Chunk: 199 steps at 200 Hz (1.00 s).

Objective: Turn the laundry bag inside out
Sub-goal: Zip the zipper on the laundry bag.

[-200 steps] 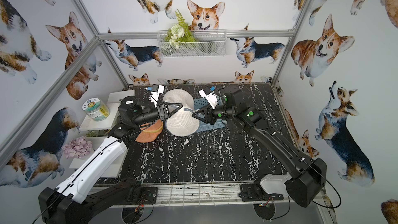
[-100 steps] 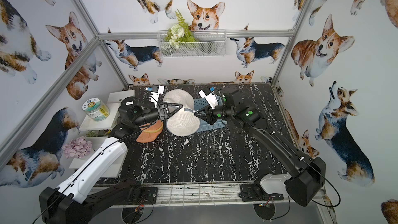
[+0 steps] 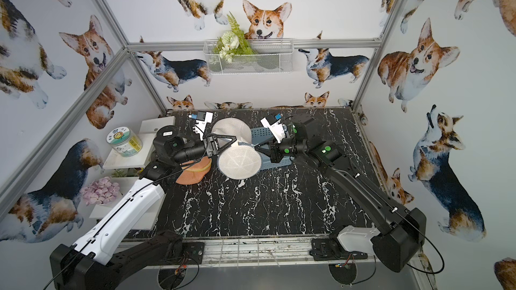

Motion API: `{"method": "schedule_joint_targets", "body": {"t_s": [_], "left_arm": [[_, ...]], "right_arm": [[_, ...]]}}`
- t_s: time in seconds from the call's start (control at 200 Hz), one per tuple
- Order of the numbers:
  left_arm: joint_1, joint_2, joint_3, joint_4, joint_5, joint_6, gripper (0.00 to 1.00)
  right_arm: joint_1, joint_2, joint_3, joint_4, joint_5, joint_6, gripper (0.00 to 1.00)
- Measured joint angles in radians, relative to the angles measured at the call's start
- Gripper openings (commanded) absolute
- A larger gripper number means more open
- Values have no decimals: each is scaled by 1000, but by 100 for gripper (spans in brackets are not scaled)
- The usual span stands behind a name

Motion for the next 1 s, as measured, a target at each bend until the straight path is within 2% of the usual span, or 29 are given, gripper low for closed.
{"method": "schedule_joint_targets", "body": {"t_s": [0.561,0.811,0.996], "left_arm": [[-3,39,24,-32,71,-6,0],[-48,93,181,-246,3,180,0],[-91,127,277,-477,-121,357,0]], "right_arm": [[-16,-54,-105,68,-50,0,0],[-6,63,44,-100,-78,-65,0],[26,107,102,-220,-9,-115,0]]}}
